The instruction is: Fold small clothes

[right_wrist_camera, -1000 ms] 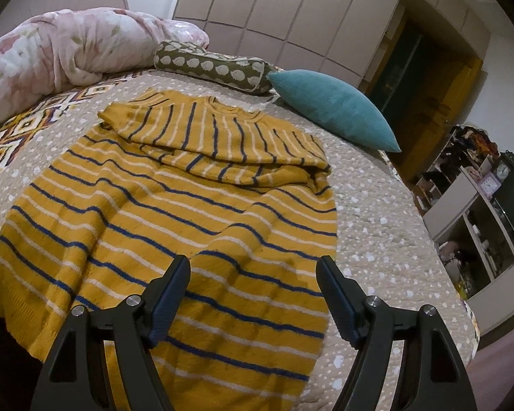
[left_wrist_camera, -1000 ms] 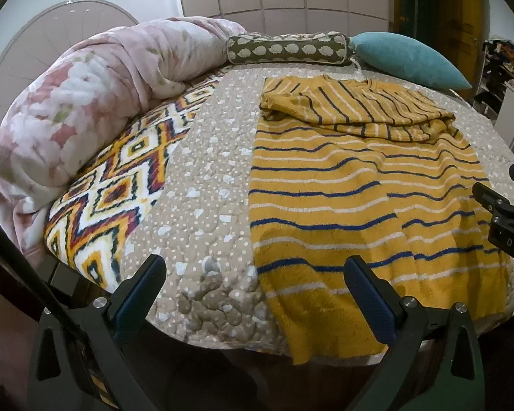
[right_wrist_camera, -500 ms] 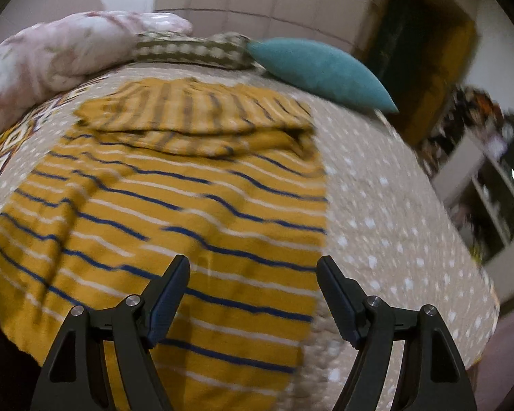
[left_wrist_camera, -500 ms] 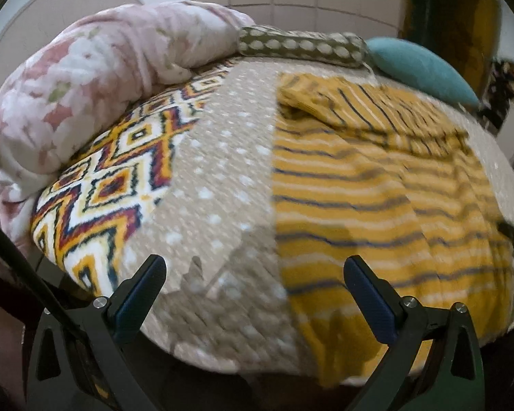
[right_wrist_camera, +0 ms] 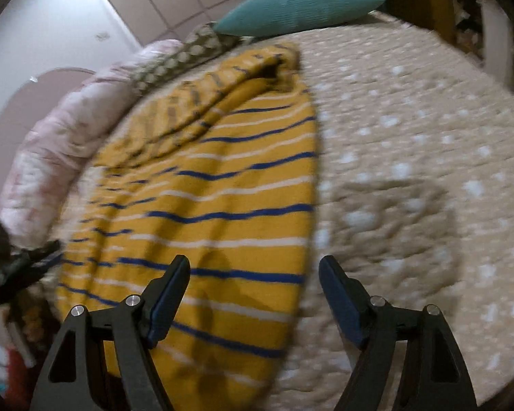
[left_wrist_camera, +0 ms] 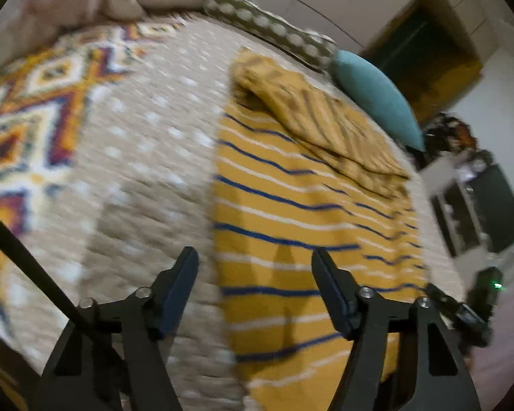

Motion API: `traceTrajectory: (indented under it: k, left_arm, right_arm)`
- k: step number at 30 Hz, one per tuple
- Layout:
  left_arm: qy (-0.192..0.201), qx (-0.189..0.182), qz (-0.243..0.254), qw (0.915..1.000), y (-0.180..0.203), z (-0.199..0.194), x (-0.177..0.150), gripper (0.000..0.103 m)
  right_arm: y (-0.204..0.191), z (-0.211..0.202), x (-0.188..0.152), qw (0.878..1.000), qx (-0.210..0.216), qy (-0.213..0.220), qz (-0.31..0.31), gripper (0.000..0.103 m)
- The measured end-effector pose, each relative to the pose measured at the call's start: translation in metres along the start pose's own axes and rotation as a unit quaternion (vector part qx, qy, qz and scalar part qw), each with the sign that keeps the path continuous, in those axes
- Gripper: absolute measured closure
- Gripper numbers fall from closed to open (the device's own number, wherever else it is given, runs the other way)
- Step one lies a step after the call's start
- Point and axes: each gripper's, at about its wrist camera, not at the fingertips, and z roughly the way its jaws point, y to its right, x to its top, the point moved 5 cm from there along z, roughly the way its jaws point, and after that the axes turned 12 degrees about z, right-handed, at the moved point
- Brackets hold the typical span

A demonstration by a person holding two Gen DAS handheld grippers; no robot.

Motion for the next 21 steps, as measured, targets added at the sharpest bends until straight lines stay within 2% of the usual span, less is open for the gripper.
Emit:
traceTrajectory:
  k: [2, 5, 8, 12, 15, 21]
  left_arm:
    - [-0.005, -0.012, -0.01, 0.9999, 0.007, 0.008, -0.007, 0.043]
    - [0.006, -0.005, -0.006, 0.9999, 0.018, 0.006, -0.017, 0.043]
    - [0.013, -0.027, -0.021, 0.9993, 0.024, 0.003, -0.029, 0.043]
    - [0.013, -0.043, -0.03, 0.9985, 0.03, -0.004, -0.041, 0.046]
    - [0.004, -0.056, -0.037, 0.9977, 0.037, -0.005, -0.052, 0.054]
    - [0.0, -0.026, -0.034, 0.9991, 0.043, -0.001, -0.062, 0.068]
  right_arm:
    - [-0.006, 0.004, -0.004, 0.999, 0.037, -0.012, 0.011, 0.024]
    - [-0.011, 0.007, -0.01, 0.996, 0.08, -0.029, 0.025, 0.029]
    - [-0.011, 0.008, -0.015, 0.992, 0.115, -0.041, 0.045, 0.033]
    - [-0.008, 0.004, -0.027, 0.989, 0.131, -0.05, 0.051, 0.039]
    - [-0.01, 0.002, -0.039, 0.988, 0.136, -0.058, 0.048, 0.041]
    - [-0.017, 0.001, -0.062, 0.987, 0.14, -0.074, 0.04, 0.045]
